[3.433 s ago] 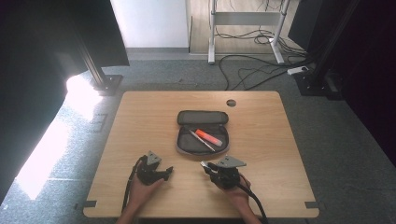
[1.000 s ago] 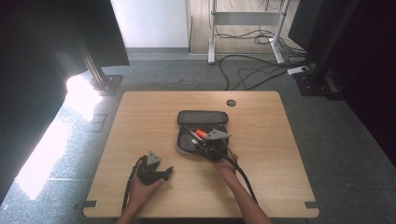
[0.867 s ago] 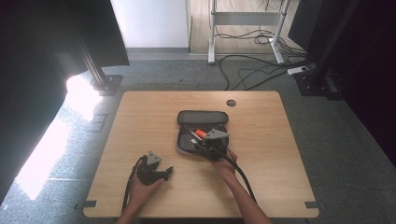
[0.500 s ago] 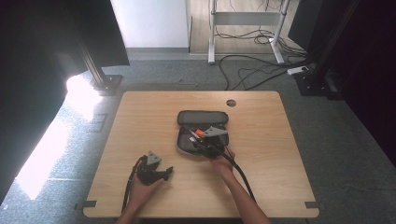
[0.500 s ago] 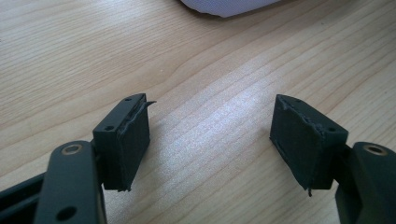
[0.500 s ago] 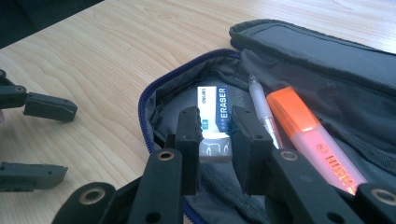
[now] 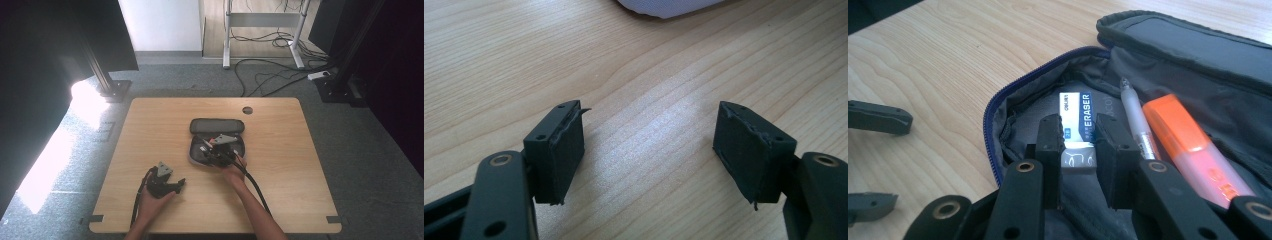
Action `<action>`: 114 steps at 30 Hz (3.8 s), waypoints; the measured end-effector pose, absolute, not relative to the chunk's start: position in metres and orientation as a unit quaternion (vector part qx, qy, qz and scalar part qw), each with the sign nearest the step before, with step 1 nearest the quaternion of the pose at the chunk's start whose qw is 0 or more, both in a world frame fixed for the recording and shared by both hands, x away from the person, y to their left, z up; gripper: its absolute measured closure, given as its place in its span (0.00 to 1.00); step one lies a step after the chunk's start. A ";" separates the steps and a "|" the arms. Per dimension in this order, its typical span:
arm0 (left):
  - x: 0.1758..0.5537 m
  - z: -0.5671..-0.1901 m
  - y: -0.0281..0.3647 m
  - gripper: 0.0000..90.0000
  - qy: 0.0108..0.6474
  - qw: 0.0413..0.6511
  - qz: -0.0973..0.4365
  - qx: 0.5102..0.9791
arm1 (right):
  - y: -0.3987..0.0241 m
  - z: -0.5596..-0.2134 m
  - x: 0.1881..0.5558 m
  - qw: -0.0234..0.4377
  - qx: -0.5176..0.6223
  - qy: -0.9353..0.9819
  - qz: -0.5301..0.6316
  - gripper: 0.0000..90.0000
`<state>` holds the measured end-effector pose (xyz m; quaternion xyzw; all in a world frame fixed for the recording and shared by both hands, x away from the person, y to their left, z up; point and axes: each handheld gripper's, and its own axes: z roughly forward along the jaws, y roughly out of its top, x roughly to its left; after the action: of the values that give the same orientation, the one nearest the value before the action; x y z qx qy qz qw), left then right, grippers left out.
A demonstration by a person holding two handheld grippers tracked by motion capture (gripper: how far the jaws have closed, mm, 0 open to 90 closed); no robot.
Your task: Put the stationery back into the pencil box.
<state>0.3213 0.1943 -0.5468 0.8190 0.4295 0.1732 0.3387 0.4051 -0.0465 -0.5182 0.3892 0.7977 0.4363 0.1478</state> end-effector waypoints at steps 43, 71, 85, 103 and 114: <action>0.321 -0.547 0.194 0.32 0.430 0.338 0.173 0.819 | -0.038 -0.514 0.396 0.169 0.383 0.804 0.422 0.54; 0.321 -0.547 0.194 0.32 0.429 0.338 0.173 0.820 | -0.096 -0.504 0.350 0.163 0.379 0.780 0.470 0.49; 0.321 -0.547 0.194 0.32 0.429 0.338 0.173 0.819 | -0.156 -0.513 0.309 0.190 0.402 0.766 0.464 0.49; 0.321 -0.547 0.194 0.32 0.430 0.338 0.173 0.819 | -0.211 -0.544 0.280 0.192 0.442 0.760 0.436 0.48; 0.321 -0.547 0.194 0.32 0.430 0.338 0.173 0.819 | -0.218 -0.549 0.282 0.191 0.452 0.757 0.431 0.48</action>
<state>0.3211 0.1942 -0.5467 0.8193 0.4296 0.1733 0.3379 0.2816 -0.2185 -0.5490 0.4520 0.7572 0.4312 0.1911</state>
